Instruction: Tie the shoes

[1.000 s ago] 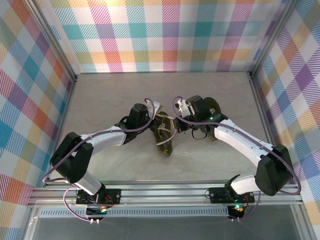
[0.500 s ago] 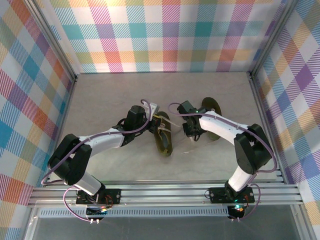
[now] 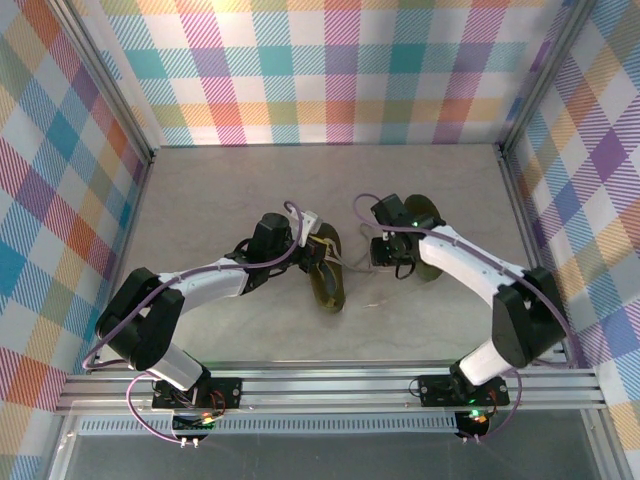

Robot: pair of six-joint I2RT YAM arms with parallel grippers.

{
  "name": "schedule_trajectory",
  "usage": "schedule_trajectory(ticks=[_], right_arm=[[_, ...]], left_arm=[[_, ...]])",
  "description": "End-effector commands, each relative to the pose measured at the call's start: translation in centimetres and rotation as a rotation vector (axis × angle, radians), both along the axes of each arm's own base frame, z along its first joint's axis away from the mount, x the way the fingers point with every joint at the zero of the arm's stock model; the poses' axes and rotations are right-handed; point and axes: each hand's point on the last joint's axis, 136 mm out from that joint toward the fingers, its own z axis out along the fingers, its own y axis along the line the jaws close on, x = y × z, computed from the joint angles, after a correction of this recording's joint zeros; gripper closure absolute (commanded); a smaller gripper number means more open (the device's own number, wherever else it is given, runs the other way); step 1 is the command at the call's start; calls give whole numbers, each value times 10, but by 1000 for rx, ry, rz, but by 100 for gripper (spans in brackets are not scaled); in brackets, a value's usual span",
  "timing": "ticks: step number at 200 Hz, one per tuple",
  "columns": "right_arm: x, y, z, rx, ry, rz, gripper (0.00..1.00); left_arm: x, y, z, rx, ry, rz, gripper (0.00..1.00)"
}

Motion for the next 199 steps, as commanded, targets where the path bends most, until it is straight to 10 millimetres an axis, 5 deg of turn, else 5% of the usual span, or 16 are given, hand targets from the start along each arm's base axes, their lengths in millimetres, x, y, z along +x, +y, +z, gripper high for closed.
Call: schedule_trajectory(ticks=[1,61,97,132,199], right_arm=[[29,21,-17,98,34,-32,57],[60,32,-52,148,112,-54,58],[62,29,-55,139,112,-65,81],[64,11,-4,127,-68,-88,100],[33,-22,123,188,-386,-90,100]], left_arm=[[-7,-2,13,-32,-40,-49,100],[-7,-2,9,-25,-27,-45,100],[-6,-2,7,-20,-20,-39,100],[-5,0,9,-23,-22,-27,100],[-1,3,14,-35,-16,12,100]])
